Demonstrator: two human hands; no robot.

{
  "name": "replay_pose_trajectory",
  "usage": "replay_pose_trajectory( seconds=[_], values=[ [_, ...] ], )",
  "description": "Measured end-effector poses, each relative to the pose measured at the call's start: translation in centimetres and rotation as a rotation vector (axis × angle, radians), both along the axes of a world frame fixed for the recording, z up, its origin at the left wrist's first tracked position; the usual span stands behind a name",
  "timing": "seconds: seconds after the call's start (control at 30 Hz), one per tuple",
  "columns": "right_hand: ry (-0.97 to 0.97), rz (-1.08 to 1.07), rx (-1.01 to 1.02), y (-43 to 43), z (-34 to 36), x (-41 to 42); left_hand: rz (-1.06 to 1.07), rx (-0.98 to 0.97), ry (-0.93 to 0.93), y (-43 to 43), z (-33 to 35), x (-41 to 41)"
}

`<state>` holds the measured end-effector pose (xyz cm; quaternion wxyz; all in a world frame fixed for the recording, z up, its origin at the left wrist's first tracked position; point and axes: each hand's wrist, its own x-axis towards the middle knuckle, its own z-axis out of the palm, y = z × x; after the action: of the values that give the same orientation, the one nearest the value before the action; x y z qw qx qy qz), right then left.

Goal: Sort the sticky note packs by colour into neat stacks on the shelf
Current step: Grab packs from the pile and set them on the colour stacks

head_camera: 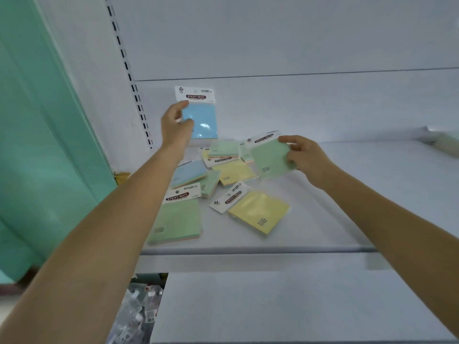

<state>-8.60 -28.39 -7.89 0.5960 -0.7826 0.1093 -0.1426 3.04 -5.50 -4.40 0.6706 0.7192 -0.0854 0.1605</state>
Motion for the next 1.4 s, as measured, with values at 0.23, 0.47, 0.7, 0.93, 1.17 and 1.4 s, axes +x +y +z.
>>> replay_pose_trajectory(
  seconds=[0.23,0.47,0.7,0.93,1.17,1.4],
  values=[
    [-0.034,-0.131,0.017,-7.3,0.2,-4.2,-0.223,0.033,0.116,-9.9,0.3,-3.6],
    [-0.059,-0.245,-0.036,-19.9,0.2,-12.9,-0.390,0.050,0.135,-24.9,0.3,-10.1],
    [-0.052,-0.415,-0.136,-33.3,0.8,-21.9,-0.453,0.037,0.136,-38.6,-0.9,-16.7],
    [-0.048,-0.461,-0.107,-40.2,1.2,-21.8,-0.374,0.080,0.162,-44.4,-1.1,-17.9],
    [-0.024,-0.427,-0.140,-43.7,2.1,-15.0,-0.323,0.011,0.151,-47.4,-0.9,-14.7],
    [0.066,-0.338,-0.275,-44.4,2.3,-9.2,-0.279,-0.025,0.139,-47.9,-1.0,-11.6]
  ],
)
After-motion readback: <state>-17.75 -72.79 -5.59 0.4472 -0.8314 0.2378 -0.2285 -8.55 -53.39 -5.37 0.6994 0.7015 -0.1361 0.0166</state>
